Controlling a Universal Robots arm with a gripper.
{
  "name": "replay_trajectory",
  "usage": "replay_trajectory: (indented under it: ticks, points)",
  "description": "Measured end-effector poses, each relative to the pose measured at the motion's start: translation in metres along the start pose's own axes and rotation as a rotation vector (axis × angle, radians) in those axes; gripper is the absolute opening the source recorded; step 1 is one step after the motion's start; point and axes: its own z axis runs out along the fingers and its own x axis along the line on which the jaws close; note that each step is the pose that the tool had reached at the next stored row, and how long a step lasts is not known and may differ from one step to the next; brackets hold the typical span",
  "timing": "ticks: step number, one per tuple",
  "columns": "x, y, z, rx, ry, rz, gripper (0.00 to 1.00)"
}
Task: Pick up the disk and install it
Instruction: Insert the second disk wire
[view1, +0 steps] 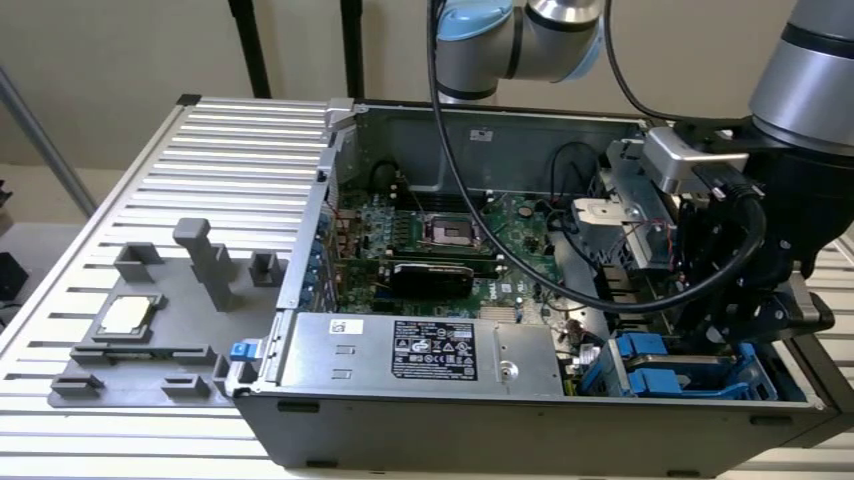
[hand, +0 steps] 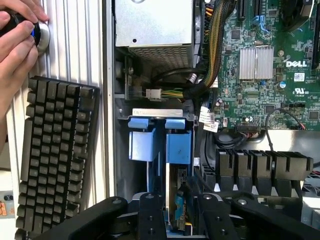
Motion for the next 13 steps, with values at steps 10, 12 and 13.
replay_trajectory:
  ticks: [10,12,13]
  points:
    - [0.0011,-0.0002,-0.0069,0.0032,-0.0313,-0.005,0.33]
    - [0.0013,-0.0003,-0.0082,0.0048,-0.0439,-0.005,0.33]
    - [0.0013,-0.0002,-0.0083,0.0065,-0.0548,-0.005,0.33]
